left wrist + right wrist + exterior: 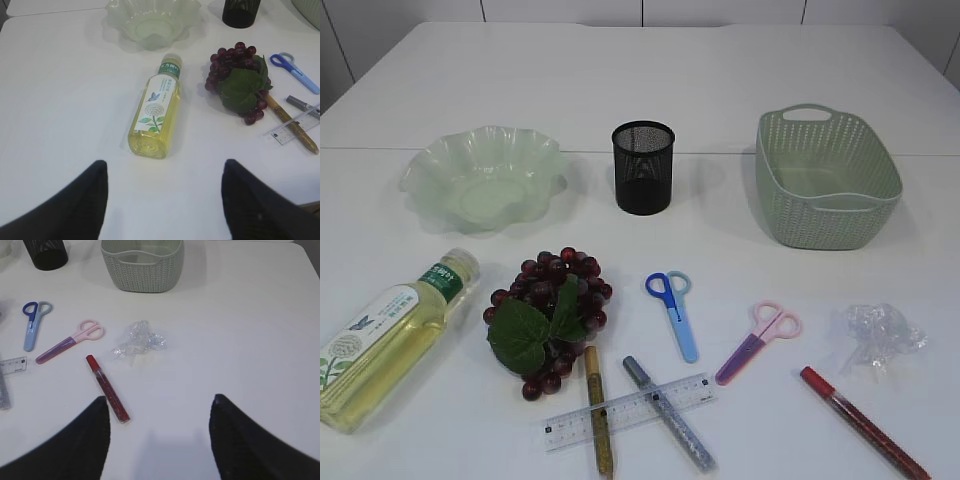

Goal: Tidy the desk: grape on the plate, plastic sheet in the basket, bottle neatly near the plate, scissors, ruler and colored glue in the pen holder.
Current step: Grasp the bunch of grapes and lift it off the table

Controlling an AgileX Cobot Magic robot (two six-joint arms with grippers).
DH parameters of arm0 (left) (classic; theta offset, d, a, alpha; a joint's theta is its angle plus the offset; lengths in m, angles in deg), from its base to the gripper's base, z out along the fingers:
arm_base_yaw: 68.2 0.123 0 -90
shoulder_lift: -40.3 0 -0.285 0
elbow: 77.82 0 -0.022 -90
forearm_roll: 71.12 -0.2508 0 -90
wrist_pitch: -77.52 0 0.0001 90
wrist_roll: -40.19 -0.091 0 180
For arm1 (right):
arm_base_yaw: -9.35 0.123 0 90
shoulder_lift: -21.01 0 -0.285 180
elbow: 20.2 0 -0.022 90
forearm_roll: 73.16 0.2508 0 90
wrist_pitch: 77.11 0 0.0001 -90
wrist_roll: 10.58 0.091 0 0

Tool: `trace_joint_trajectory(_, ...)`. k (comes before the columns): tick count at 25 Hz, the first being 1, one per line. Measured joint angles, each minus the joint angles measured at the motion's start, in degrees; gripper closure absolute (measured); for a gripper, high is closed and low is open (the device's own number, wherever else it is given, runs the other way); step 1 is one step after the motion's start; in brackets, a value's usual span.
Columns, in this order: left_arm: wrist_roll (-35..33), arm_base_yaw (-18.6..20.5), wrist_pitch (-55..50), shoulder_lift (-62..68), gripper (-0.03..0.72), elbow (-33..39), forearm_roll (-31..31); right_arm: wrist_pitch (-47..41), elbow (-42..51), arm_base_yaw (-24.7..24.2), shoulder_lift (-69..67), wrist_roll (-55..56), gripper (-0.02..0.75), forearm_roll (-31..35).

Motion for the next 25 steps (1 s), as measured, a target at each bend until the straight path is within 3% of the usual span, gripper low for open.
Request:
trace_joint_trajectory(13,0.00,0.00,-0.28,2.91,0.177,-1.25,1.97,0.00,0.00,0.00,0.00,0.00,0.248,0.00)
trace_joint_trajectory(25,0.00,0.00,1.55,28.27,0.176,-17.92,5.47,0.00,0.00,0.00,0.00,0.09,0.249,0.00)
